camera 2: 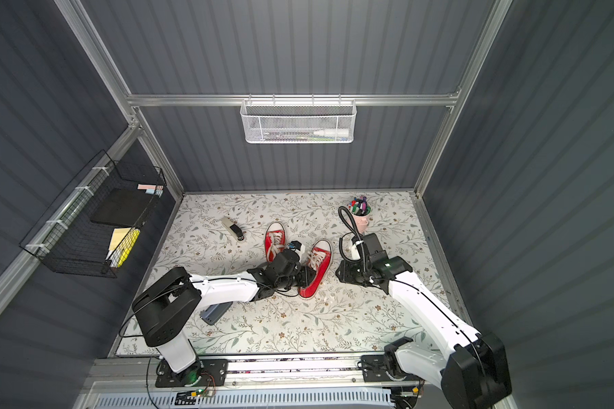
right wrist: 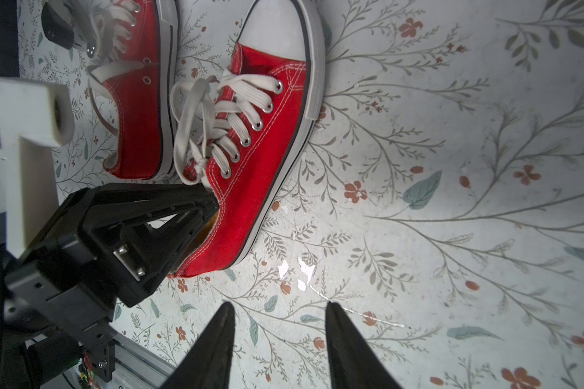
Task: Remove the insole from the shoe
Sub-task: Untie the shoelace on the shoe.
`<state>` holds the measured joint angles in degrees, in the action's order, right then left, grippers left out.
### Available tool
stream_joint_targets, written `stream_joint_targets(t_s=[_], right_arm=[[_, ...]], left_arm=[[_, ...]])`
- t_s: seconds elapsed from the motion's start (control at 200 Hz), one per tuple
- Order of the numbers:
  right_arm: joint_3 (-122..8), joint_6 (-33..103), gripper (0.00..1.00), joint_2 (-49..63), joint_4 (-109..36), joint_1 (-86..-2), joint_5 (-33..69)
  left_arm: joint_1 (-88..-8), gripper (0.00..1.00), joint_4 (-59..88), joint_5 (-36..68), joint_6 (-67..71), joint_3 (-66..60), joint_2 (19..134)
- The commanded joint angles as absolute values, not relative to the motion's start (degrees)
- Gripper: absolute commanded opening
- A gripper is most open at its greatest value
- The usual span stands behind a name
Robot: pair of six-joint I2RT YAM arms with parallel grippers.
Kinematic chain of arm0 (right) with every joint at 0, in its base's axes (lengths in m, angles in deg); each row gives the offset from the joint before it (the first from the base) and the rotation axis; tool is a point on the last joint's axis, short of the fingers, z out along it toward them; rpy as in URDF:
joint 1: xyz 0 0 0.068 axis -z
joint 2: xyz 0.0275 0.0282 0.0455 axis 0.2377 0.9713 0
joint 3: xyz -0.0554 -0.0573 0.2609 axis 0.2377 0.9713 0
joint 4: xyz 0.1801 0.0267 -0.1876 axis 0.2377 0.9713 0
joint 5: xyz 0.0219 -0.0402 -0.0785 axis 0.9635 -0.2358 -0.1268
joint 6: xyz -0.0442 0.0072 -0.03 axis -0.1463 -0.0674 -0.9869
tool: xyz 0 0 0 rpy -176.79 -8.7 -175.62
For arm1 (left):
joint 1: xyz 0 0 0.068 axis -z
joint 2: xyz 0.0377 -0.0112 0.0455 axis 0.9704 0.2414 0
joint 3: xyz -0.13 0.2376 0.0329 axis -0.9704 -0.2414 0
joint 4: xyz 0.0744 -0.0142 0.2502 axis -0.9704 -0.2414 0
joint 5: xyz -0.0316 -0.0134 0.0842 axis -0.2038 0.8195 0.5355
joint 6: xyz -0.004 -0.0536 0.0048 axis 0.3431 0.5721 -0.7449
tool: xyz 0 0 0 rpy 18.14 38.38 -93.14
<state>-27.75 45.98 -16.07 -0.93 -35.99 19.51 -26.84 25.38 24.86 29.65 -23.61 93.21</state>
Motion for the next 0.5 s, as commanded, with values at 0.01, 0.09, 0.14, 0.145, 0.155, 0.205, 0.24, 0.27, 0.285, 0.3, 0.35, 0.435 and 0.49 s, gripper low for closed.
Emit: stream_joint_targets(t_s=[0.01, 0.09, 0.14, 0.145, 0.155, 0.205, 0.24, 0.27, 0.285, 0.3, 0.35, 0.435, 0.49], right_arm=[[-27.1, 45.2, 0.47, -16.8, 0.0, -35.6, 20.1], [-27.1, 45.2, 0.46, -16.7, -0.1, -35.5, 20.2], [-27.2, 45.2, 0.46, -16.6, -0.1, -35.5, 20.4], [-27.2, 45.1, 0.46, -16.6, -0.1, -35.5, 20.4], [-27.2, 45.1, 0.46, -16.6, -0.1, -35.5, 20.5], [-27.1, 45.2, 0.46, -16.5, -0.3, -35.5, 20.7], [-27.1, 45.2, 0.46, -16.5, -0.2, -35.5, 20.9], [-27.0, 45.2, 0.46, -16.4, -0.2, -35.5, 21.0], [-27.0, 45.2, 0.46, -16.4, -0.2, -35.5, 21.1], [-27.0, 45.2, 0.46, -16.3, -0.2, -35.5, 21.1], [-26.9, 45.0, 0.45, -16.3, -0.2, -35.5, 21.2], [-26.9, 44.6, 0.45, -16.2, -0.2, -35.5, 21.3], [-27.0, 44.4, 0.45, -16.3, 0.1, -35.4, 21.3]], left_arm=[[-27.3, 0.27, 26.2, 24.1, 29.6, -21.8, 95.1], [-27.4, 0.27, 26.6, 23.7, 30.0, -21.8, 95.8], [-27.6, 0.26, 27.2, 23.5, 30.3, -21.9, 96.1], [-27.6, 0.26, 27.3, 23.4, 30.4, -21.9, 96.1], [-27.5, 0.26, 27.4, 23.3, 30.4, -21.9, 96.2], [-27.7, 0.26, 28.2, 23.1, 30.6, -22.0, 96.4], [-27.7, 0.25, 28.8, 23.0, 30.6, -22.0, 96.4], [-27.7, 0.24, 29.2, 22.9, 30.7, -22.2, 96.5], [-27.8, 0.24, 29.5, 22.7, 30.7, -22.2, 96.6], [-27.8, 0.24, 29.9, 22.6, 30.8, -22.2, 96.7], [-27.9, 0.23, 30.8, 22.2, 30.9, -22.3, 96.9], [-28.1, 0.19, 31.8, 21.3, 31.0, -22.2, 97.5], [-28.2, 0.14, 31.7, 20.8, 31.0, -22.1, 97.6]])
